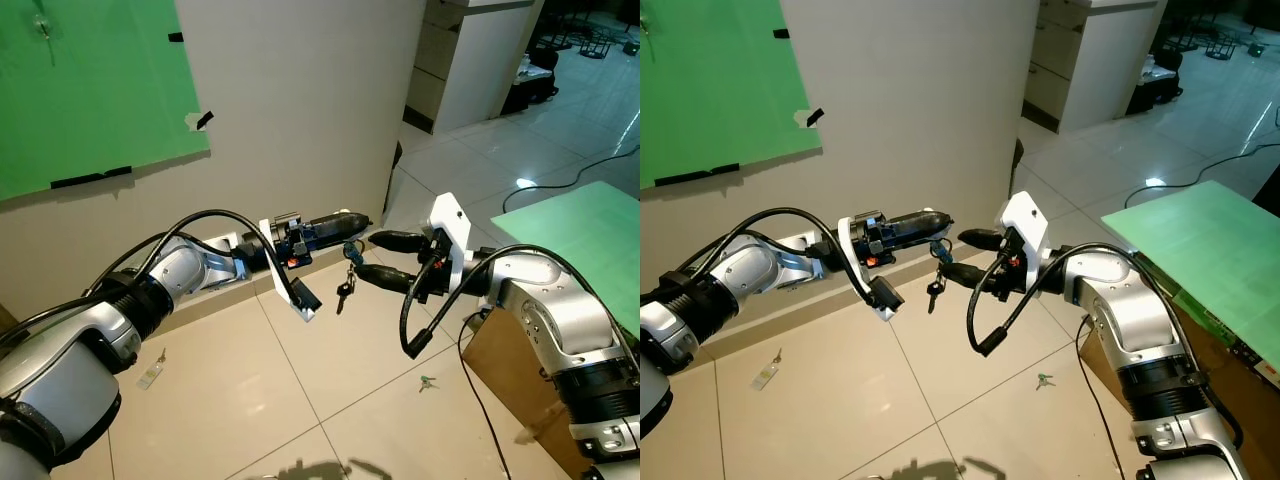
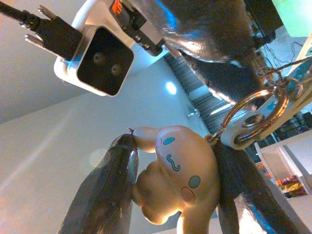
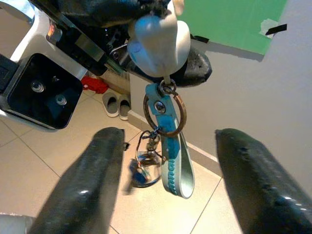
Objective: Hang keys on a hook
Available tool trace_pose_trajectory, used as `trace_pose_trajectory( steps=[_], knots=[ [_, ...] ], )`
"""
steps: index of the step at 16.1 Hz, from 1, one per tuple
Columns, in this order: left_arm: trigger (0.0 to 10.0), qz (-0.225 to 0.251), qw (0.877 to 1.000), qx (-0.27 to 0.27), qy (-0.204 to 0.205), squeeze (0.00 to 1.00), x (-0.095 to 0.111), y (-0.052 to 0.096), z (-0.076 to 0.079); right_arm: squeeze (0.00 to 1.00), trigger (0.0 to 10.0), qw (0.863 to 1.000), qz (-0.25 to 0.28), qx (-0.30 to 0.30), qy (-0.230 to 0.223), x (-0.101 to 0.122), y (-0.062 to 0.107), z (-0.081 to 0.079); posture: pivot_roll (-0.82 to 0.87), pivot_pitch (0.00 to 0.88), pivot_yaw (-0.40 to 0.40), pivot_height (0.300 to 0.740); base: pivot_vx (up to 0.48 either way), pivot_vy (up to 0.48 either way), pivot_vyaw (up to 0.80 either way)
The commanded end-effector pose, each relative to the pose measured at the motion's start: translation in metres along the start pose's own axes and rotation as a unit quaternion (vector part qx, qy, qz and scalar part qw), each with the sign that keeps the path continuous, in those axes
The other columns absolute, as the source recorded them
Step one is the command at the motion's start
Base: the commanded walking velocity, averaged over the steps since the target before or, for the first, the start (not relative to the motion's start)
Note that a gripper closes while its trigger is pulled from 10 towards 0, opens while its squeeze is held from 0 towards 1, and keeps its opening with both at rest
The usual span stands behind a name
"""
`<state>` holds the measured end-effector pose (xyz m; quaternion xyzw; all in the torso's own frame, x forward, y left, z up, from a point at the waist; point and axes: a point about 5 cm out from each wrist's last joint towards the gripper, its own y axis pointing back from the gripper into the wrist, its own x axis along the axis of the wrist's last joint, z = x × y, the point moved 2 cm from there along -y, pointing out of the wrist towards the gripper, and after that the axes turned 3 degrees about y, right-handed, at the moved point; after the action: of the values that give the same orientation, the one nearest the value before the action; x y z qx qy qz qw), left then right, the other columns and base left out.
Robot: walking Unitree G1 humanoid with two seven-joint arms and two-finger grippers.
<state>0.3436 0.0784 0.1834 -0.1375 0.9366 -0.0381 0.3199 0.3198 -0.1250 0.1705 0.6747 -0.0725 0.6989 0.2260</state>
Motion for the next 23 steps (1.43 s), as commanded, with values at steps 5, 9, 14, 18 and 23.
trace_pose_trajectory(
  steps=[5, 9, 14, 18, 23],
  knots=[
    [10.0, 0.02, 1.0, 0.019, -0.01, 0.0, 0.003, -0.001, -0.005, 0.0, 0.0, 1.0, 0.009, -0.012, 0.013, 0.004, -0.003, 0.007, 0.07, 0.0, 0.008, 0.74, 0.0, 0.0, 0.0],
    [10.0, 0.024, 0.999, 0.024, -0.005, 0.0, 0.007, -0.004, -0.005, 0.0, 0.0, 1.0, 0.022, -0.012, 0.016, 0.009, -0.005, 0.008, 0.07, 0.0, 0.006, 0.74, 0.0, 0.0, 0.0],
    [10.0, 0.026, 0.999, 0.025, 0.0, 0.0, 0.01, -0.005, -0.004, 0.0, 0.0, 0.999, 0.032, -0.01, 0.017, 0.011, -0.005, 0.009, 0.07, 0.0, 0.005, 0.74, 0.0, 0.0, 0.0],
    [10.0, 0.027, 0.999, 0.023, 0.005, 0.0, 0.012, -0.004, -0.003, 0.0, 0.0, 0.999, 0.041, -0.007, 0.015, 0.014, -0.004, 0.009, 0.07, 0.0, 0.002, 0.74, 0.0, 0.0, 0.0],
    [10.0, 0.025, 0.999, 0.02, 0.019, 0.0, 0.015, -0.003, -0.001, 0.0, 0.0, 0.998, 0.061, 0.005, -0.001, 0.017, -0.003, 0.007, 0.07, 0.0, -0.001, 0.74, 0.0, 0.0, 0.0]
  ],
)
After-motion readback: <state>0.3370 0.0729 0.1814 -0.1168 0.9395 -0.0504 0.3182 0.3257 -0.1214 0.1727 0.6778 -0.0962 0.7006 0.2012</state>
